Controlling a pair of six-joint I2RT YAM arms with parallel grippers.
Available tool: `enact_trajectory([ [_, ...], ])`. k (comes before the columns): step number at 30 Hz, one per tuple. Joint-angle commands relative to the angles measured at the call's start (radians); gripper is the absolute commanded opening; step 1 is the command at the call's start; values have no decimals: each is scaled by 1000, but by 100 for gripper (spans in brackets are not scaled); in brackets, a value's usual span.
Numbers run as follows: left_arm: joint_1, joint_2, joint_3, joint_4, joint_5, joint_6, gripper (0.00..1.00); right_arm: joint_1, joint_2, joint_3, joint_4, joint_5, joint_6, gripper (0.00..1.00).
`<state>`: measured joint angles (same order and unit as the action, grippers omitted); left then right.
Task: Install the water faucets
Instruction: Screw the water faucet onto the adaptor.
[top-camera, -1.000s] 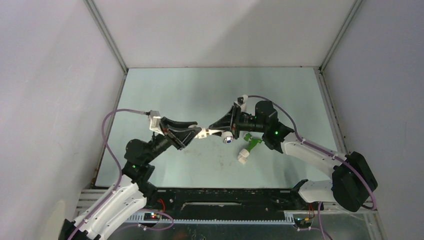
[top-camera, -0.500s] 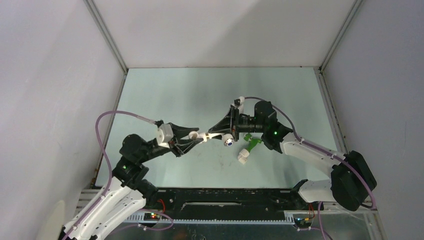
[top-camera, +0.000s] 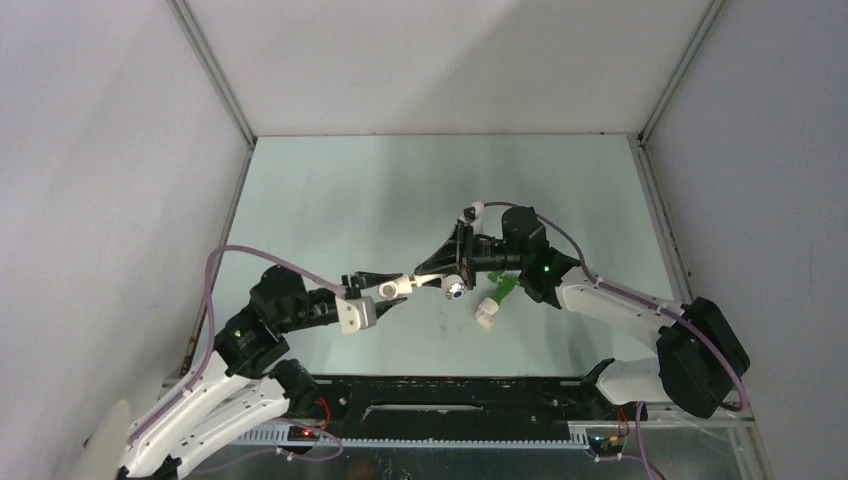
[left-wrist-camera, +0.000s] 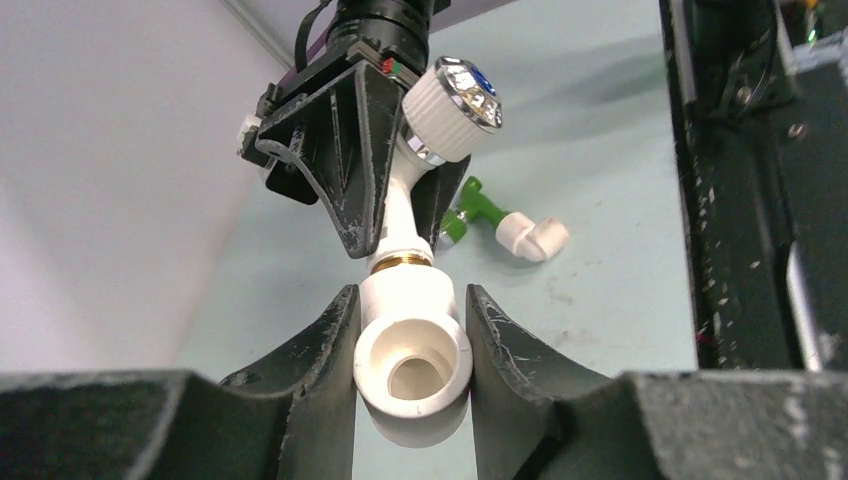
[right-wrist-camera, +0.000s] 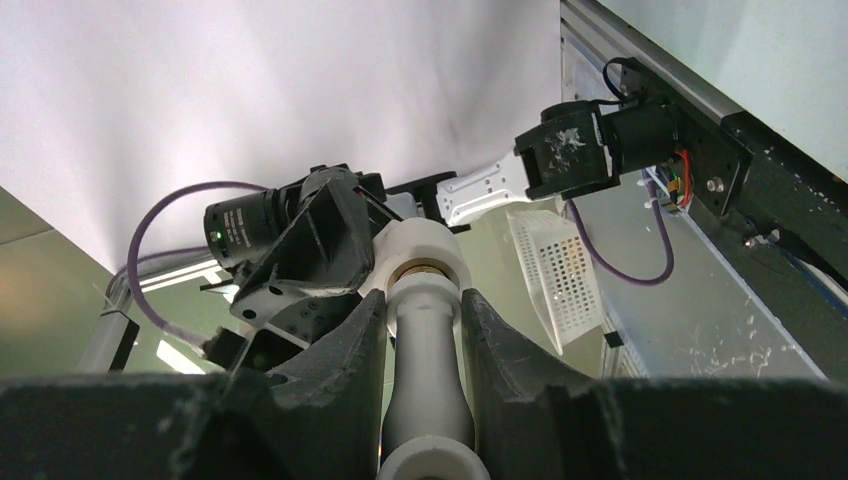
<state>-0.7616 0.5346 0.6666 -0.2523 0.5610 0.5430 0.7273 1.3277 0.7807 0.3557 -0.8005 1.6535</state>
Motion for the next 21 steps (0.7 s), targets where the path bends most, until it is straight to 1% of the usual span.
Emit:
enact_trajectory([
  [1, -98, 7, 13, -112, -30, 214, 0, 18, 12, 23, 62, 80, 53, 0],
  [5, -168, -40, -11, -101, -146, 329, 0, 19, 13, 23, 74, 77, 62, 0],
  [10, -235, -80, -39, -87, -237, 453, 0, 19, 17, 23, 92, 75, 76, 0],
  [11, -247, -84, -43, -88, -251, 474, 1, 19, 17, 23, 94, 75, 79, 0],
  [12, -258, -89, -46, -87, -265, 491, 7, 19, 17, 23, 95, 75, 80, 0],
  [15, -280, -89, -49, -81, -286, 505, 8, 17, 14, 23, 93, 76, 77, 0],
  [16, -283, -87, -47, -82, -287, 505, 10, 16, 12, 23, 90, 76, 74, 0],
  [18, -287, -85, -45, -79, -293, 499, 21, 15, 10, 23, 85, 78, 67, 0],
  [19, -289, -85, -47, -71, -298, 486, 29, 15, 8, 23, 81, 78, 63, 0],
  [20, -291, -87, -49, -57, -307, 469, 40, 15, 6, 23, 77, 79, 58, 0],
  [21, -293, -92, -52, -39, -317, 451, 54, 14, 3, 23, 71, 80, 53, 0],
])
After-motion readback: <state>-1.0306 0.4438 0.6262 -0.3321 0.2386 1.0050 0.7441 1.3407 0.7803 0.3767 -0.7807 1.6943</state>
